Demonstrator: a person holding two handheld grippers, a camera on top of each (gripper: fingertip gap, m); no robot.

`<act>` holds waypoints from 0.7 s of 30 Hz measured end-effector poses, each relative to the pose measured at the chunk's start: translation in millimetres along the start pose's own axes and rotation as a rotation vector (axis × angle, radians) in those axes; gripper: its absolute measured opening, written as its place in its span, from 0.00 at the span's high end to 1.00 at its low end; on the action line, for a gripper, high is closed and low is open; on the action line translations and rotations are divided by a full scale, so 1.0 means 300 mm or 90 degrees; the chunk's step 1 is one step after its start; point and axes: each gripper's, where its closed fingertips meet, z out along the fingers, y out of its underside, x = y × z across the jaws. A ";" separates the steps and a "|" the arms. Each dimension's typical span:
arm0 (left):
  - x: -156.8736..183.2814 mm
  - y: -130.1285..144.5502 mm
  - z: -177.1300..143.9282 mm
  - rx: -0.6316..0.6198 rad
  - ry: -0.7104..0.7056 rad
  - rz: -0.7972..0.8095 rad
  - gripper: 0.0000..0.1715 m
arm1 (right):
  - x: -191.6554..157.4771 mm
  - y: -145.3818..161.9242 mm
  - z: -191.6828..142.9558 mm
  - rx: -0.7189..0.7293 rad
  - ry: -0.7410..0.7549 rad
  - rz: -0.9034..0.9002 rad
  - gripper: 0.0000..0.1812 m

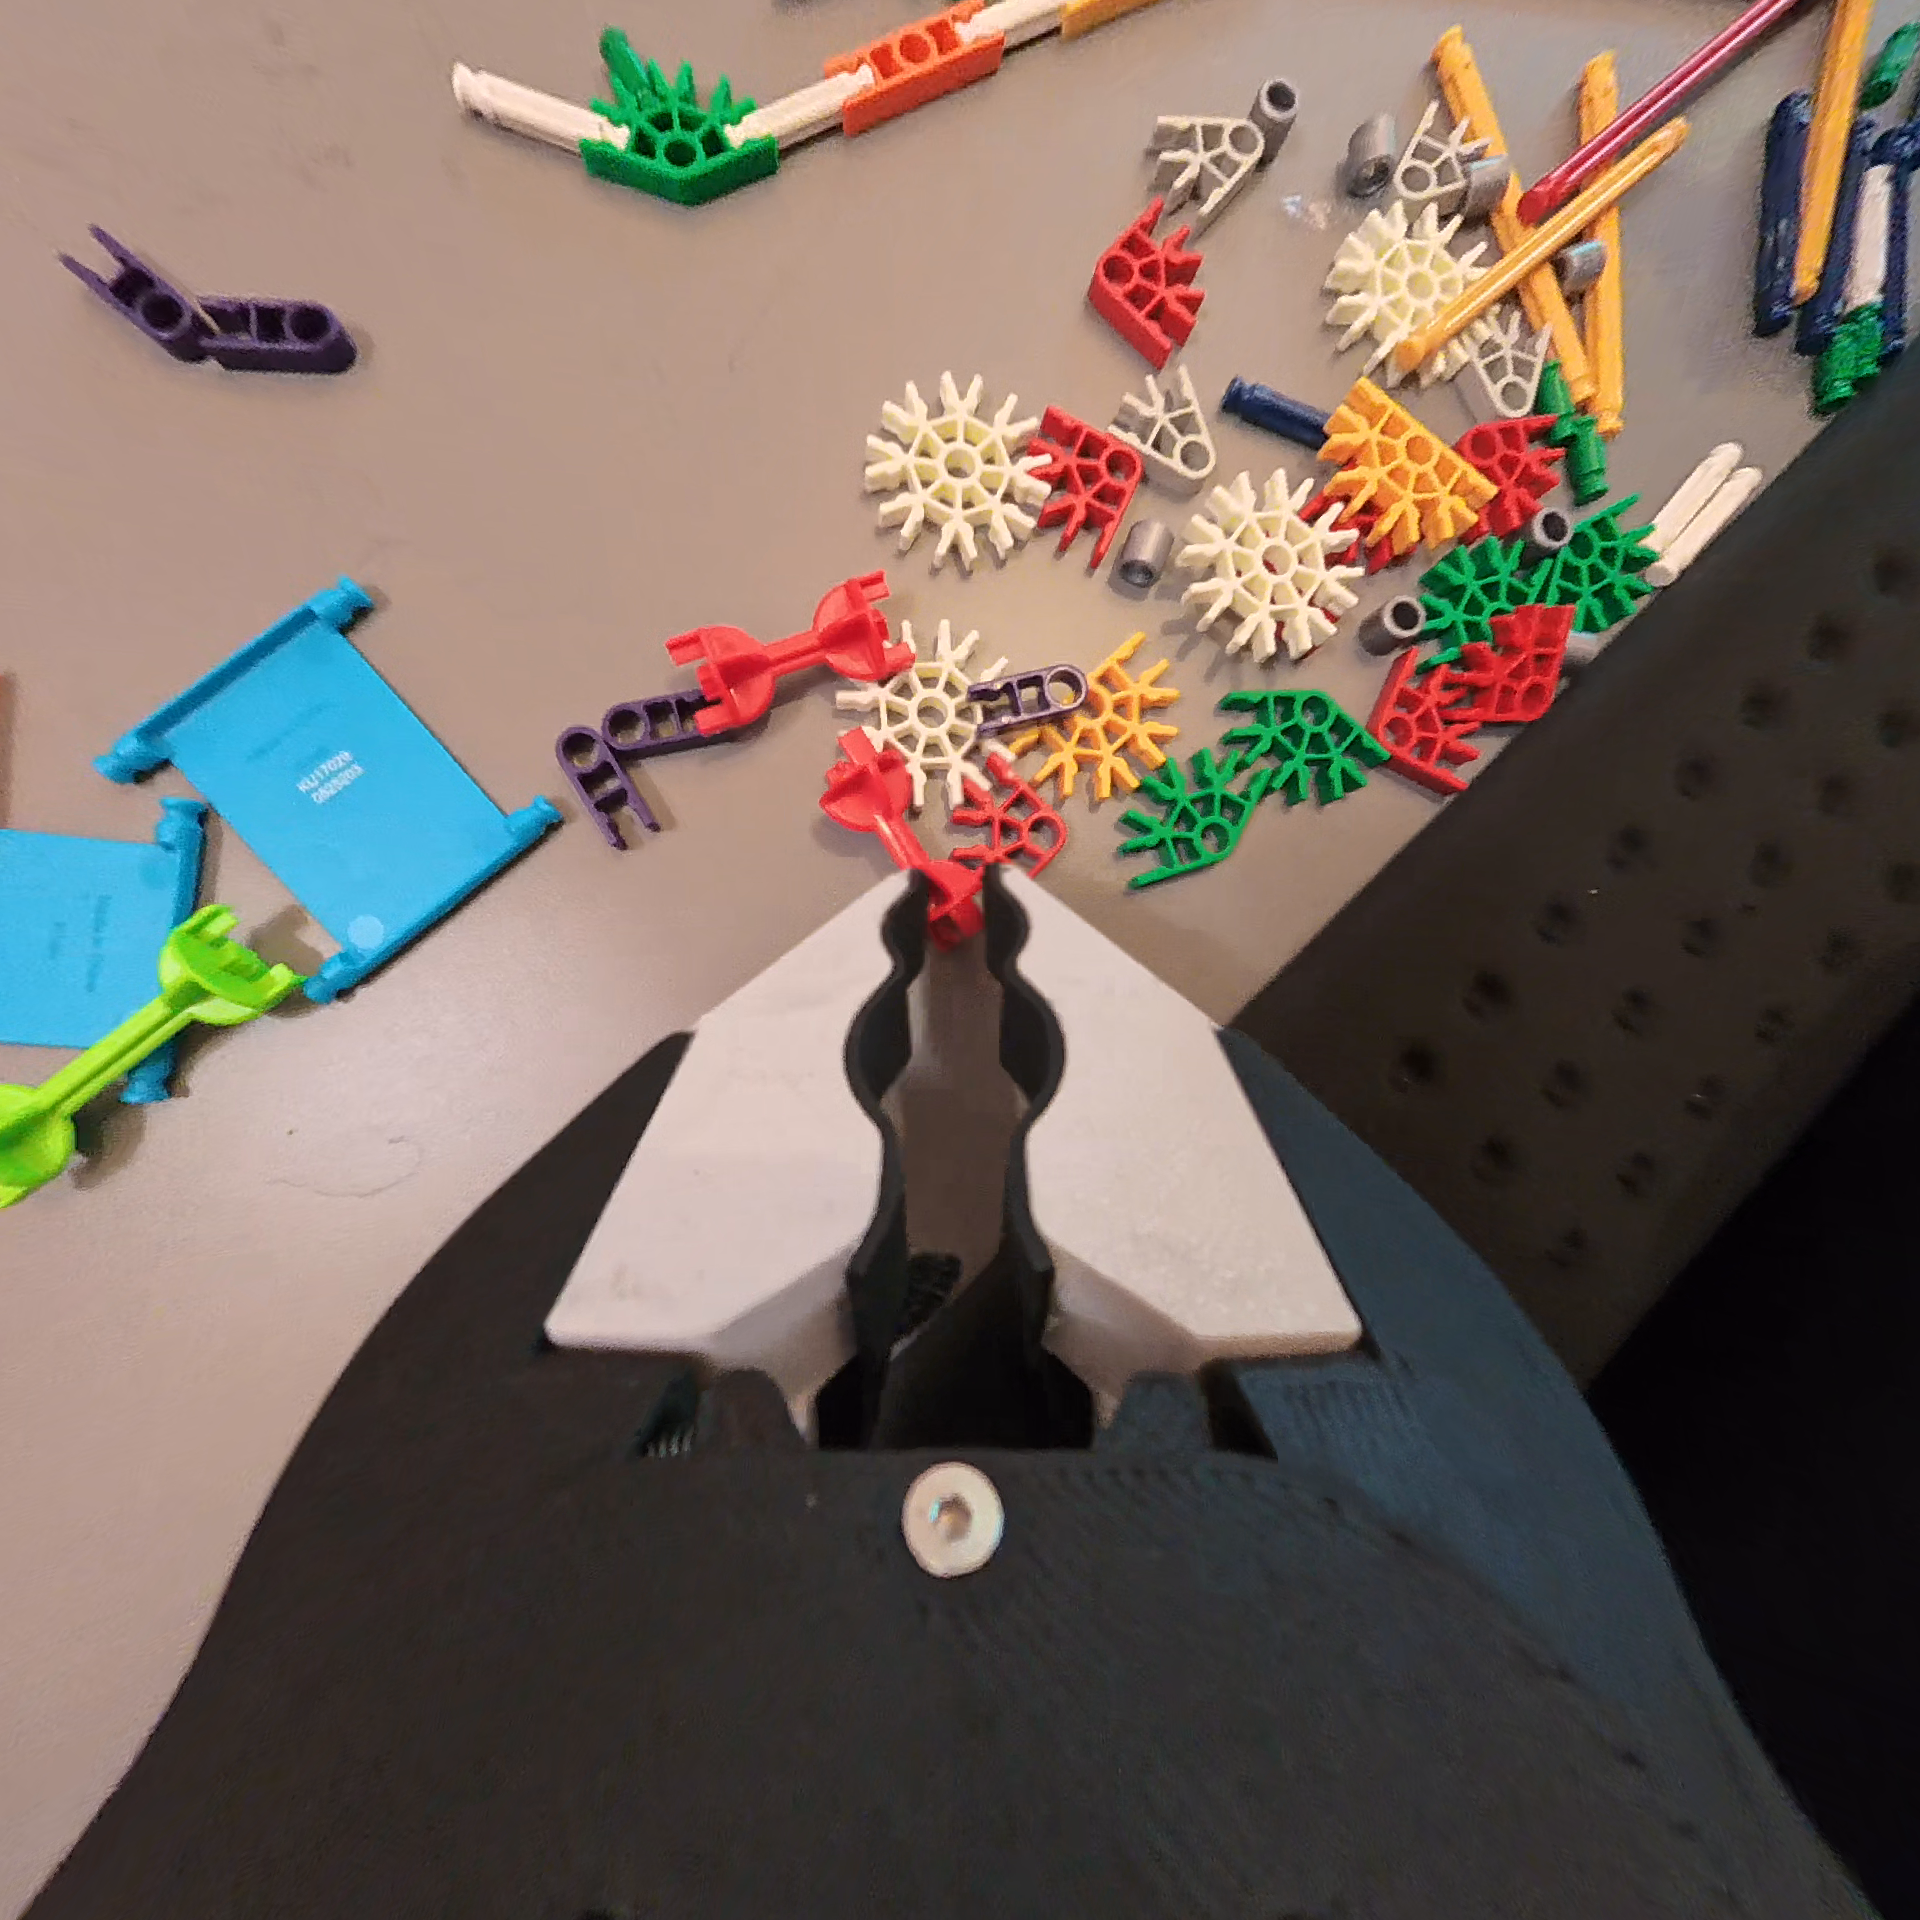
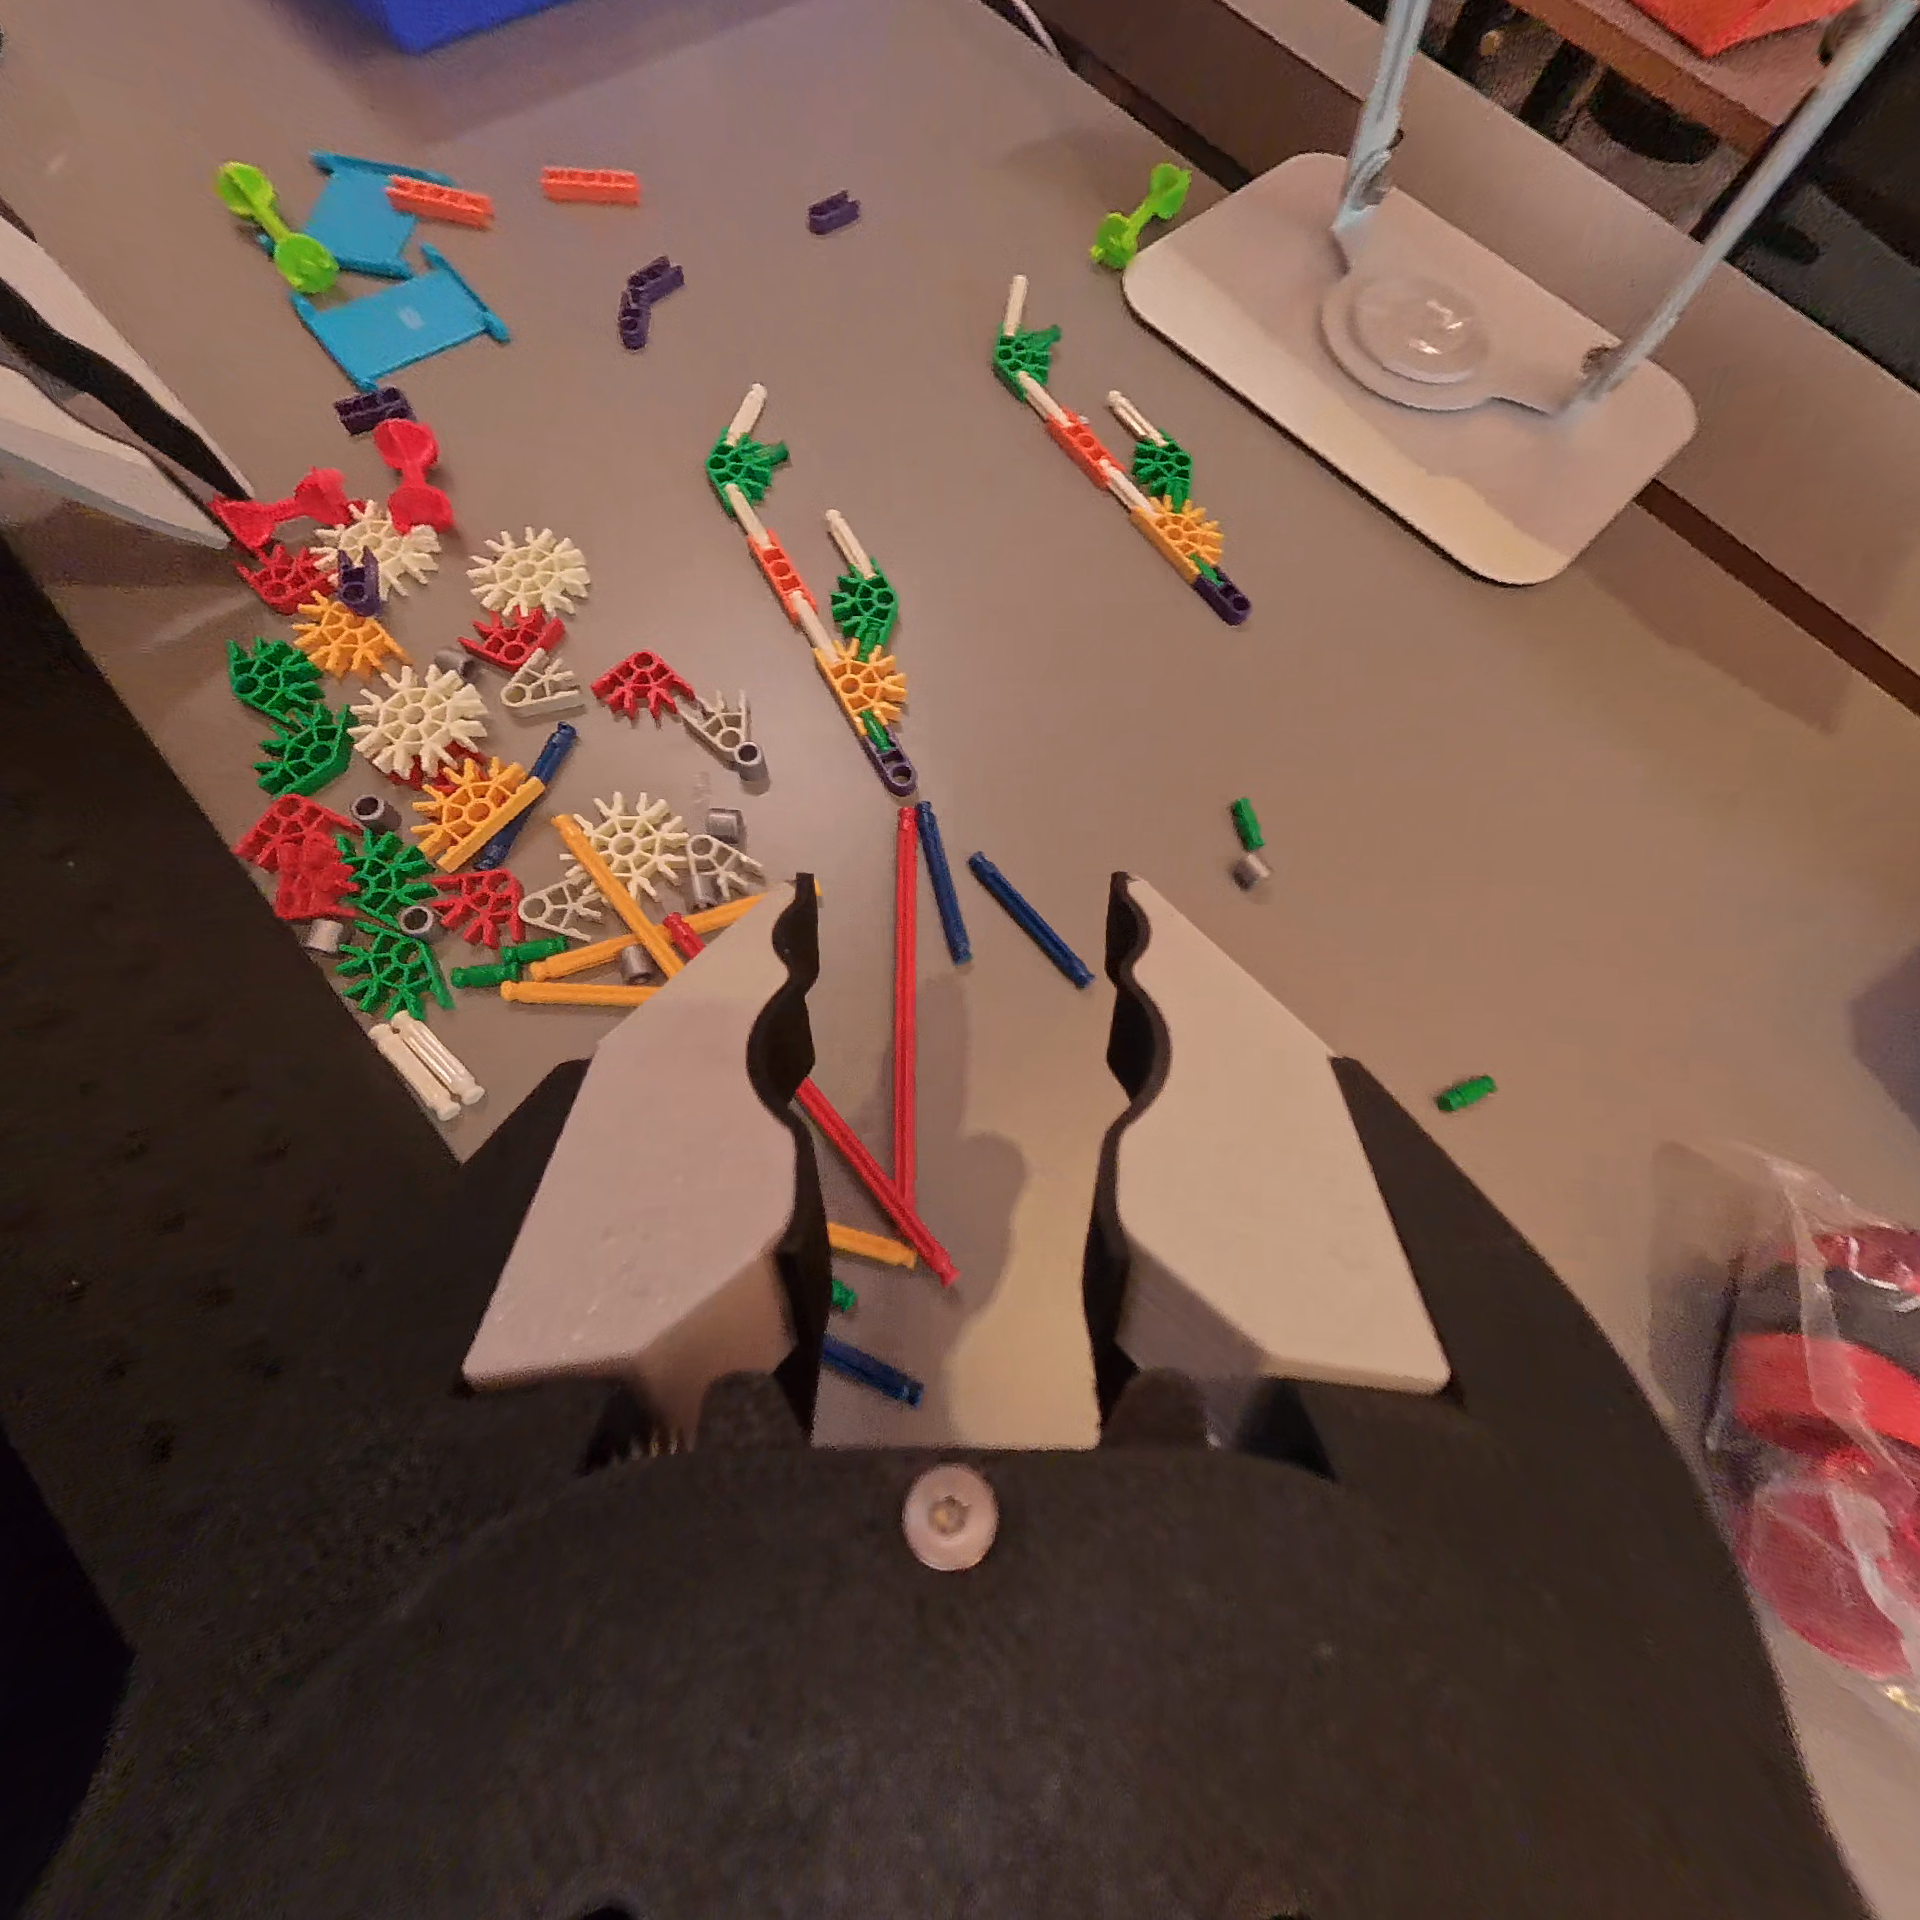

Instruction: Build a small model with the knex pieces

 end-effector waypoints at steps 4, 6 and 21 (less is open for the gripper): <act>-0.011 -0.008 0.001 0.015 -0.017 0.024 1.00 | -0.090 -0.055 0.049 0.027 -0.060 0.004 0.74; -0.015 -0.005 -0.004 0.021 -0.025 0.040 1.00 | -0.162 -0.088 0.082 0.035 -0.114 -0.003 0.77; 0.099 -0.322 -0.082 0.163 -0.060 0.278 1.00 | -0.345 -0.304 0.165 0.112 -0.386 0.098 0.76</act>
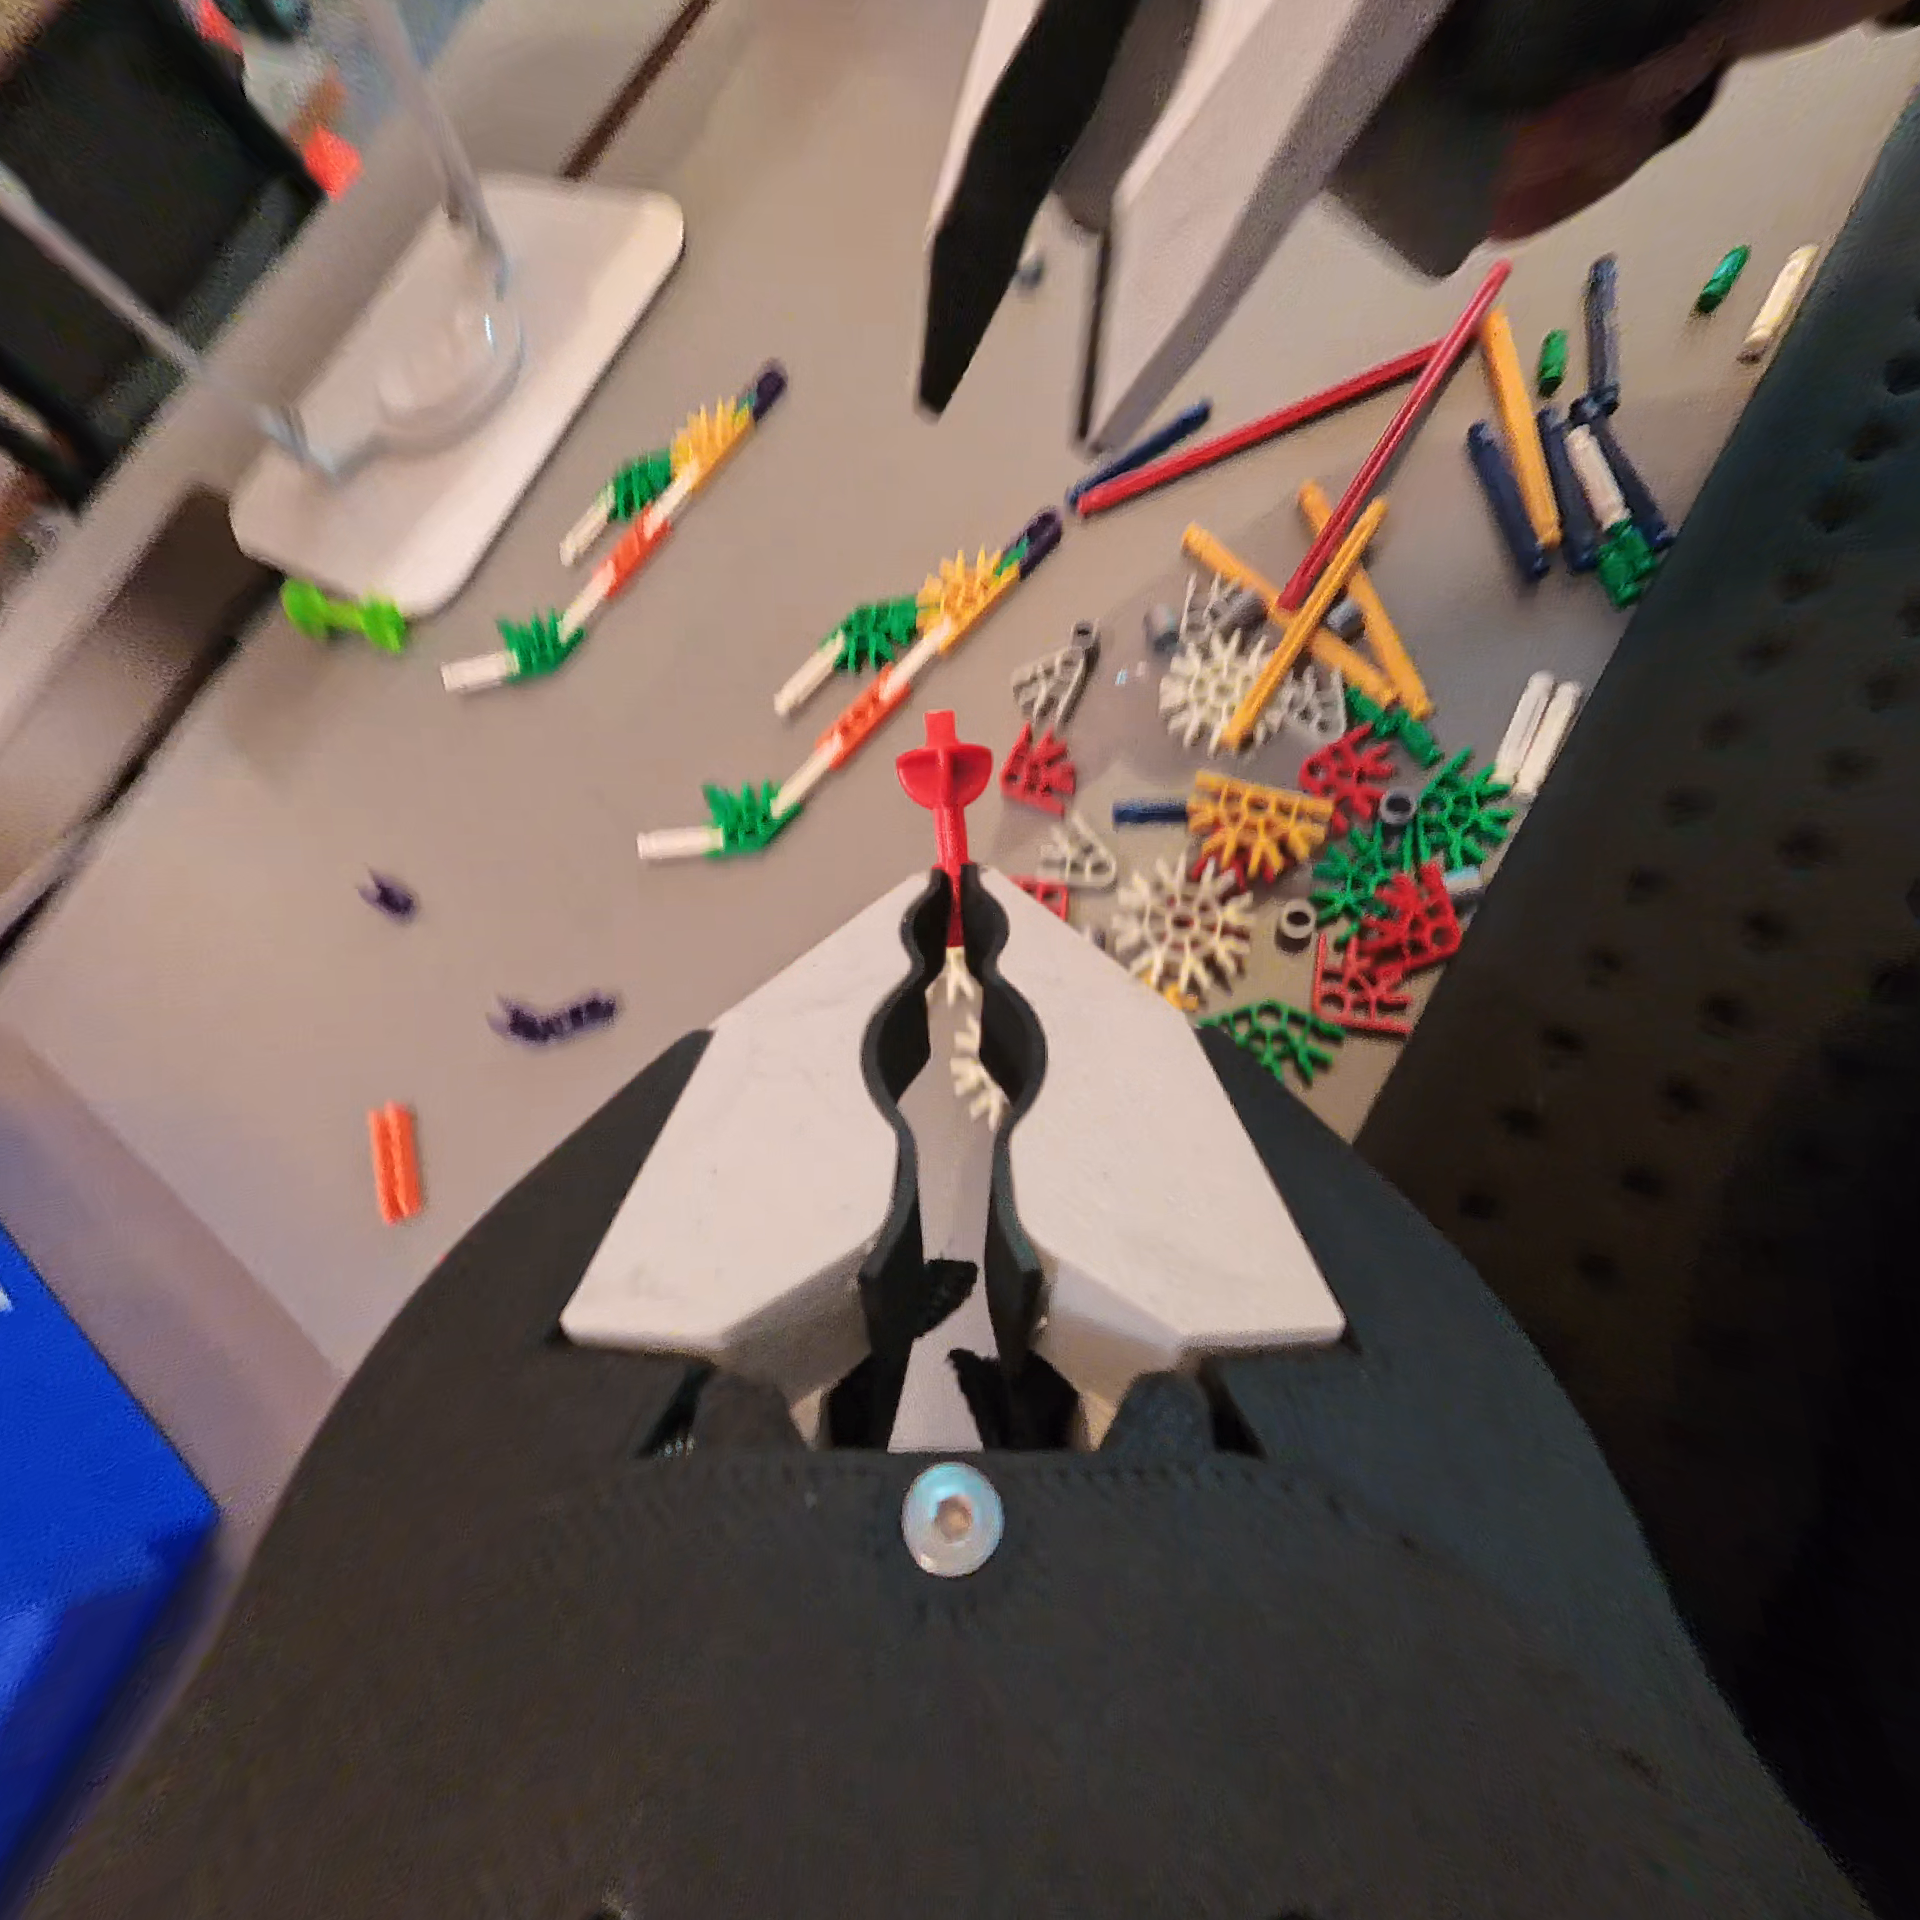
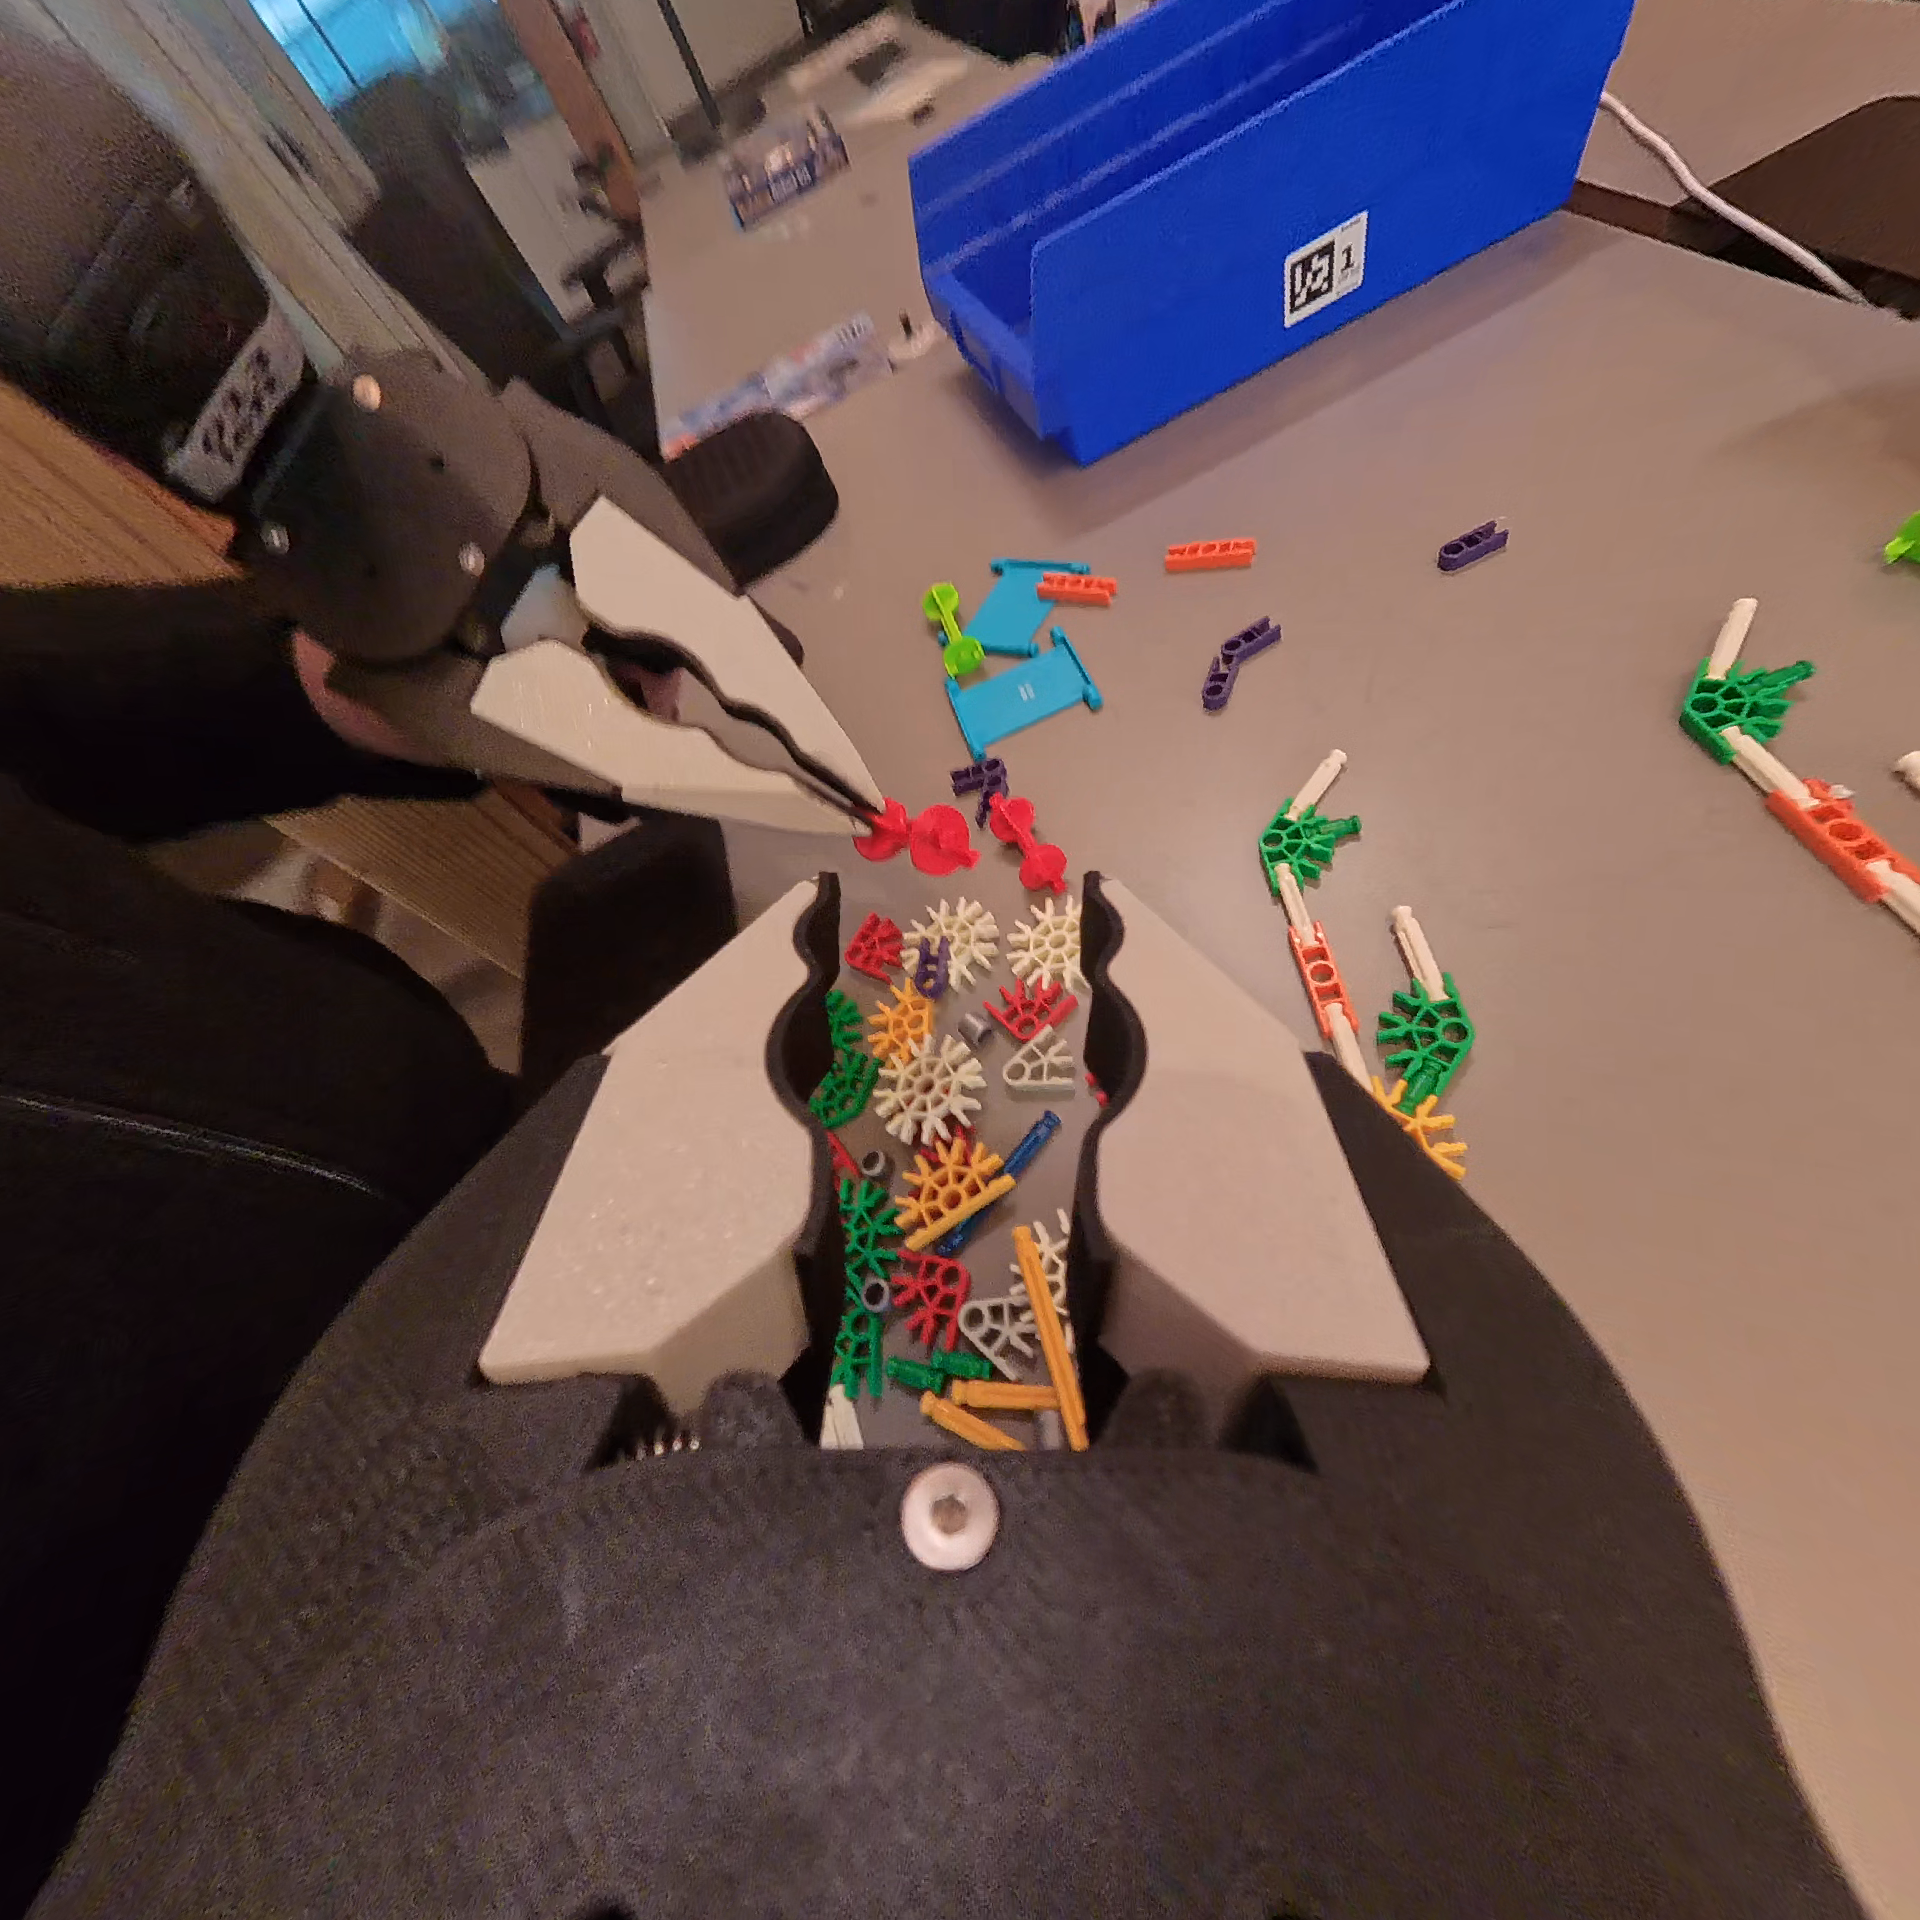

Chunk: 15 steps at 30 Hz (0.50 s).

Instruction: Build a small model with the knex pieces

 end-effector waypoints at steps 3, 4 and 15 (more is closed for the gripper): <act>0.020 -0.119 0.034 0.033 0.002 0.087 1.00 | 0.015 -0.025 -0.037 0.037 -0.033 0.046 0.75; 0.027 -0.149 0.049 0.038 0.006 0.110 1.00 | 0.022 -0.032 -0.051 0.048 -0.038 0.053 0.76; 0.025 -0.368 0.153 0.103 -0.011 0.247 1.00 | 0.085 -0.070 -0.210 0.115 -0.052 0.058 0.99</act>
